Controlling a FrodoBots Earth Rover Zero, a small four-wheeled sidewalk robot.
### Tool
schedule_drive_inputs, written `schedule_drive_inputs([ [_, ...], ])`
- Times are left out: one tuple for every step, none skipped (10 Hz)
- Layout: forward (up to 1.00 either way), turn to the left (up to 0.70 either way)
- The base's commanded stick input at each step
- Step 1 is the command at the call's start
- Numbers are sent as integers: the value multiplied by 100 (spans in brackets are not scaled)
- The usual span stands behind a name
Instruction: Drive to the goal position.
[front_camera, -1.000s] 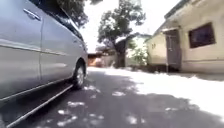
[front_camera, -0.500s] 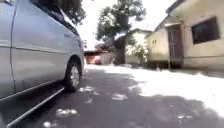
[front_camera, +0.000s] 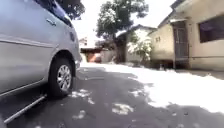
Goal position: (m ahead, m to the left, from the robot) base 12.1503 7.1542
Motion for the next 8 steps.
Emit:
schedule_drive_inputs([
  [100,9],
  [100,5],
  [100,2],
  [100,3],
  [100,10],
  [100,9],
  [100,3],
  [100,5],
])
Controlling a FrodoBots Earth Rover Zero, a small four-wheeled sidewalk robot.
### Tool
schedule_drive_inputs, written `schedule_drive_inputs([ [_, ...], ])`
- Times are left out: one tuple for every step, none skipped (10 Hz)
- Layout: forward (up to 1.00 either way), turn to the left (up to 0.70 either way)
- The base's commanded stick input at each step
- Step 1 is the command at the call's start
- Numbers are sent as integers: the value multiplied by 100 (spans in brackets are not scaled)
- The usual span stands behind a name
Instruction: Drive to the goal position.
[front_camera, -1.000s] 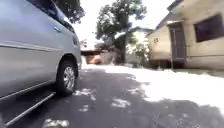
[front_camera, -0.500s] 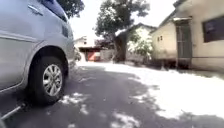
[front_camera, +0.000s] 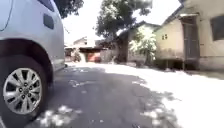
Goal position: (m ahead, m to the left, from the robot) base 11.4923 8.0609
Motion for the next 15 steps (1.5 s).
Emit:
schedule_drive_inputs([
  [100,12],
  [100,20],
  [100,7],
  [100,2],
  [100,0],
  [100,0],
  [100,2],
  [100,2],
  [100,2],
  [100,2],
  [100,5],
  [100,16],
  [100,22],
  [100,9],
  [100,14],
])
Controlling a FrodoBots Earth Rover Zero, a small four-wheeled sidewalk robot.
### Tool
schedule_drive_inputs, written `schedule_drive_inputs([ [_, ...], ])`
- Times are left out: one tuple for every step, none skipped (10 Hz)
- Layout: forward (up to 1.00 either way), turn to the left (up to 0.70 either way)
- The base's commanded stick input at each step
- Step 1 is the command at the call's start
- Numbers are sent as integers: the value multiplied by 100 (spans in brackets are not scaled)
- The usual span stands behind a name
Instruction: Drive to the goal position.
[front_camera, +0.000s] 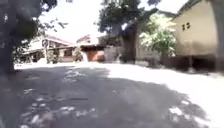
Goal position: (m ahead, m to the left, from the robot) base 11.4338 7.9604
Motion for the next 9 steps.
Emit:
schedule_drive_inputs([
  [100,27],
  [100,37],
  [100,37],
  [100,38],
  [100,38],
  [100,38],
  [100,37],
  [100,9],
  [100,12],
])
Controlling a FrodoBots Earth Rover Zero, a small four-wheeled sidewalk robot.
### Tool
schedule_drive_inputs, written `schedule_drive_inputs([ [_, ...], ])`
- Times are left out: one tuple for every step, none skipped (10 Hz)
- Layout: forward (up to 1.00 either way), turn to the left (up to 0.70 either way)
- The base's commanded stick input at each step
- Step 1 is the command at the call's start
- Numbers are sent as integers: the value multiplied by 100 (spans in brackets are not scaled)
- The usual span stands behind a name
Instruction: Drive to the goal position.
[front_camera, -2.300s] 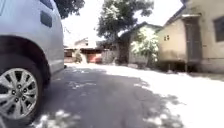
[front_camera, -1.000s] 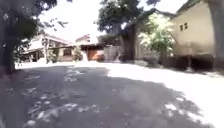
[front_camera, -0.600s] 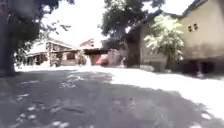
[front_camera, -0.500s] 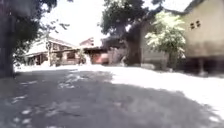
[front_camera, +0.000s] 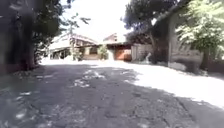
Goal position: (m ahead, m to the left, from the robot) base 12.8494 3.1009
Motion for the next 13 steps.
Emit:
schedule_drive_inputs([
  [100,30],
  [100,40],
  [100,40],
  [100,40],
  [100,31],
  [100,12],
  [100,3],
  [100,2],
  [100,2],
  [100,2],
  [100,2],
  [100,2],
  [100,1],
])
